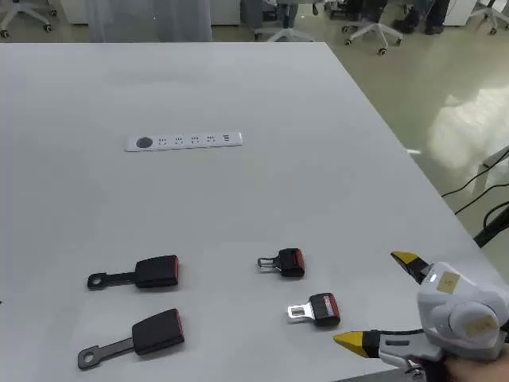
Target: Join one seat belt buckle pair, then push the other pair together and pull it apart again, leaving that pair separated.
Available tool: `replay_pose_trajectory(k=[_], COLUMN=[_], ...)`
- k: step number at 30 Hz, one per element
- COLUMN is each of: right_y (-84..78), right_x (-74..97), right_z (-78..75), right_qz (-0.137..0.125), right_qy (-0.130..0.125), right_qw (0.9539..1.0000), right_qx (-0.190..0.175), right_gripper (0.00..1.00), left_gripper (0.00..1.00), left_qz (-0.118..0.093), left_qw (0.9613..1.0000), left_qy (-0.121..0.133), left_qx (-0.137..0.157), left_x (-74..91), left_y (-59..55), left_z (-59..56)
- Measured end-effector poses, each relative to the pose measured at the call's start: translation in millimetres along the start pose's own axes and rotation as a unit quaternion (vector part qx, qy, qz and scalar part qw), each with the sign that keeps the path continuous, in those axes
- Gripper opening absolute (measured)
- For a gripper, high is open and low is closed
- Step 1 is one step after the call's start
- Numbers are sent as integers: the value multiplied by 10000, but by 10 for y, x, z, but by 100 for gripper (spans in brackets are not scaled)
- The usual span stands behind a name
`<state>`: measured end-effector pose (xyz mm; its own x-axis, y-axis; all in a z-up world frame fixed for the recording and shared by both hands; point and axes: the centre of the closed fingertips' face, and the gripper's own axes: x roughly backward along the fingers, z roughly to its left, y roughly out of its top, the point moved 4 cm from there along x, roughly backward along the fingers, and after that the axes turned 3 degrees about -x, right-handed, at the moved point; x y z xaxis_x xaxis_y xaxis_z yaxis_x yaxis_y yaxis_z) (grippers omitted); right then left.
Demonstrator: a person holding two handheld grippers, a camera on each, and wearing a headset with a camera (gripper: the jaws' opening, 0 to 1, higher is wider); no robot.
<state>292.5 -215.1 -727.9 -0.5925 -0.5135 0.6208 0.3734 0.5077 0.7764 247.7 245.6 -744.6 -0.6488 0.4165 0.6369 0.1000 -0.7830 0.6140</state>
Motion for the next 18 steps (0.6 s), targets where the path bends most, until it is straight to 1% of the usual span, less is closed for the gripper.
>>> replay_pose_trajectory(k=[1,3,5,6,8,10,13,15,18], right_y=[34,86,125,133,118,109,61,21,-56], right_x=[-4,-19,-16,-13,-14,-13,-21,-17,-18], right_z=[-33,-66,-99,-103,-105,-96,-39,16,64], right_qz=[-57,-135,-229,-229,-183,-205,-169,-84,10], right_qy=[-67,-95,-187,-194,-226,-269,-217,-177,-183], right_qw=[9999,9997,9992,9992,9991,9989,9988,9992,9996], right_qx=[-67,-156,-256,-258,-314,-328,-411,-343,-199], right_gripper=[100,100,100,100,100,100,100,100,100], left_gripper=[100,100,100,100,100,100,100,100,100], left_qz=[12,38,67,69,47,44,22,-2,7], left_qw=[10000,10000,9999,9999,9999,9999,9999,10000,10000], left_qy=[3,-20,-79,-99,-92,-87,-82,-80,-78], left_qx=[13,21,19,18,24,39,58,52,49], left_x=[-4,-13,-25,-26,-22,-23,-22,-24,-26], left_y=[-18,-38,-53,-56,-40,-50,-57,-55,-65], left_z=[2,-1,-16,-21,-25,-25,-27,-29,-30])
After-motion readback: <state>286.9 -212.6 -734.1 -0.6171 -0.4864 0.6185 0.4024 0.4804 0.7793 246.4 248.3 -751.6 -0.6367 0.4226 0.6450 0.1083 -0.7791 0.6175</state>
